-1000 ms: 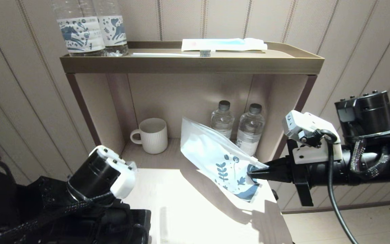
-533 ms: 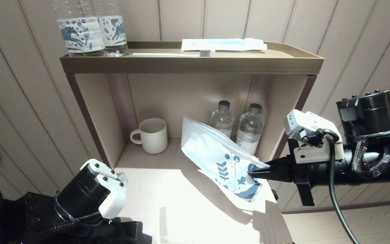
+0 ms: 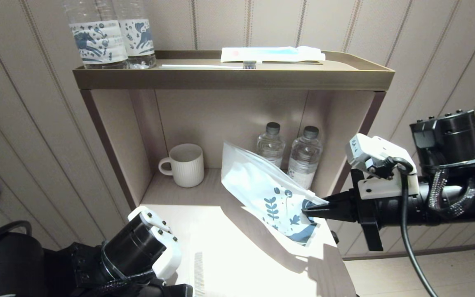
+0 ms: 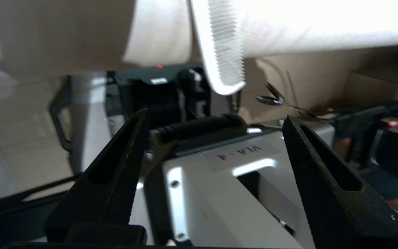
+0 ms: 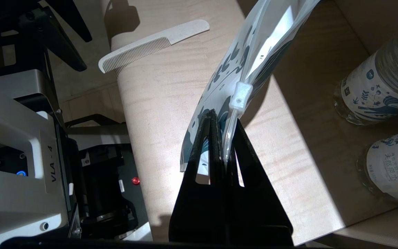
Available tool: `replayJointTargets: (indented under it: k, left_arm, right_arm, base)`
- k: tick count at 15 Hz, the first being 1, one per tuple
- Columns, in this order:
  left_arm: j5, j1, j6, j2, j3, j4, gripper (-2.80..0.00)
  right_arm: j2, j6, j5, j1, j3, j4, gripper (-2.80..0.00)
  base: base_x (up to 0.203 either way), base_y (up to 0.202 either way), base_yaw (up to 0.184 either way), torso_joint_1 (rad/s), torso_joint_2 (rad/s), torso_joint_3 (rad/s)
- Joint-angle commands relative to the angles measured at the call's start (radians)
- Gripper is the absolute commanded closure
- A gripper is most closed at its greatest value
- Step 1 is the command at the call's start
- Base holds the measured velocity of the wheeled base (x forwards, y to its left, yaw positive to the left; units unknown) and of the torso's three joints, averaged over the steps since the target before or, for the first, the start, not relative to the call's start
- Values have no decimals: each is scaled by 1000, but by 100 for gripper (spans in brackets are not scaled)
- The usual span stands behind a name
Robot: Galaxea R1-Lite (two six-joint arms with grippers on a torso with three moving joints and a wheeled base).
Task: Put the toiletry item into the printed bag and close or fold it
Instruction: Pick up the comb
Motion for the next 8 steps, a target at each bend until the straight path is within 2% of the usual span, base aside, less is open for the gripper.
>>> replayJointTargets:
  k: [1,3,6,8]
  left_arm:
    - [-23,0,-19,25,-7,-4,-280]
    - [-24,0,-32,32,0,-47,-280]
    - [-26,1,-113,42,-3,-93,-280]
    - [-28,6,-119,39,9,-116,-280]
  right_arm:
    - [1,-3,4,-1,-1,-1,0]
    - [3,-3,4,1,-1,-1,0]
    - [3,-3,2,1,1,-1,0]
    - [7,-3,2,1,3,-1,0]
  base:
    - [0,0,0,0,0,0]
    - [0,0,0,0,0,0]
    - [0,0,0,0,0,0]
    - [0,0,0,0,0,0]
